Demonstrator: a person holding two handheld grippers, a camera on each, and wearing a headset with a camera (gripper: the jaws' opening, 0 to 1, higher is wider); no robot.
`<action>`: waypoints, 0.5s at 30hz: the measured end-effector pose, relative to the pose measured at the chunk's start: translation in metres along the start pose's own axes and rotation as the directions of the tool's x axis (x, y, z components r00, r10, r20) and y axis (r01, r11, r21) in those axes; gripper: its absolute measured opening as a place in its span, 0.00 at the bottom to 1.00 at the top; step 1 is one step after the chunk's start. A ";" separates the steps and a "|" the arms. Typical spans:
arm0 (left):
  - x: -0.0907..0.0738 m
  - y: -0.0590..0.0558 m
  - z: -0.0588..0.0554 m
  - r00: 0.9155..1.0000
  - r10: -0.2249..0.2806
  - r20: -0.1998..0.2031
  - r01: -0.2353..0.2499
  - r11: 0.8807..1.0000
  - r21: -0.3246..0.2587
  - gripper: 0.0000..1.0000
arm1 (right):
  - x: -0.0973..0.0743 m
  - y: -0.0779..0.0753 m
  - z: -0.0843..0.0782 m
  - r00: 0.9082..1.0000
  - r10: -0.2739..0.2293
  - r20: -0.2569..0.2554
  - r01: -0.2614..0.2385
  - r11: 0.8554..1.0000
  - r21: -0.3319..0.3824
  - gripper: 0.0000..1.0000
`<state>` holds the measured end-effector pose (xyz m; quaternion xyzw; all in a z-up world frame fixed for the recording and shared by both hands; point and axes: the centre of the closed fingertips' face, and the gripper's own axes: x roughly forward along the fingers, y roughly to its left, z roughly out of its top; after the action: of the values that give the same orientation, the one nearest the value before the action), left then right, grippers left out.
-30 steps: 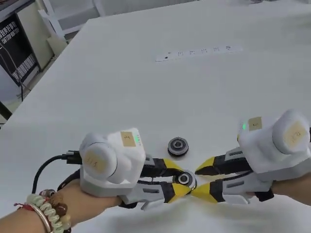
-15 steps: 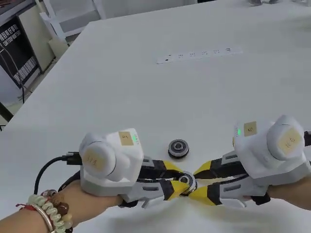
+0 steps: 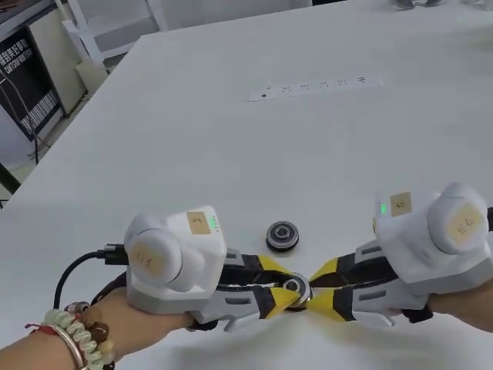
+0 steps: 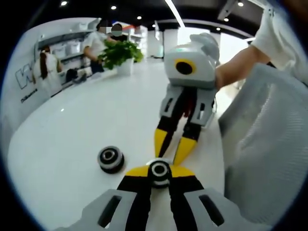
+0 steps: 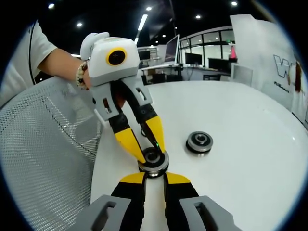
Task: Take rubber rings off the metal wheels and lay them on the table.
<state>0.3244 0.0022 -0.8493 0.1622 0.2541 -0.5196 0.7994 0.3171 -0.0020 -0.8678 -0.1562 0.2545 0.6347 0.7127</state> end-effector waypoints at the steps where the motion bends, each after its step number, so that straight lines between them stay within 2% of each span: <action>1: 0.000 0.000 0.000 1.000 0.000 0.001 0.000 1.000 -0.003 0.15 | 0.000 0.000 0.000 1.000 -0.002 -0.001 0.002 1.000 -0.001 0.10; 4: 0.000 0.000 0.000 1.000 0.003 0.005 -0.003 1.000 -0.005 0.15 | -0.001 0.000 -0.001 1.000 -0.009 -0.005 0.009 1.000 0.019 0.08; 10: 0.000 -0.001 0.000 1.000 0.007 0.006 -0.007 1.000 0.014 0.15 | -0.001 -0.002 -0.001 0.999 -0.032 -0.002 0.032 0.999 0.012 0.02; 15: 0.000 -0.001 0.000 1.000 0.009 0.004 -0.010 1.000 0.026 0.15 | -0.001 -0.002 -0.001 0.999 -0.039 -0.001 0.039 0.999 0.024 0.01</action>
<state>0.3238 0.0017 -0.8497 0.1729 0.2450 -0.5194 0.8002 0.3185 -0.0038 -0.8685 -0.1530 0.2590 0.6175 0.7268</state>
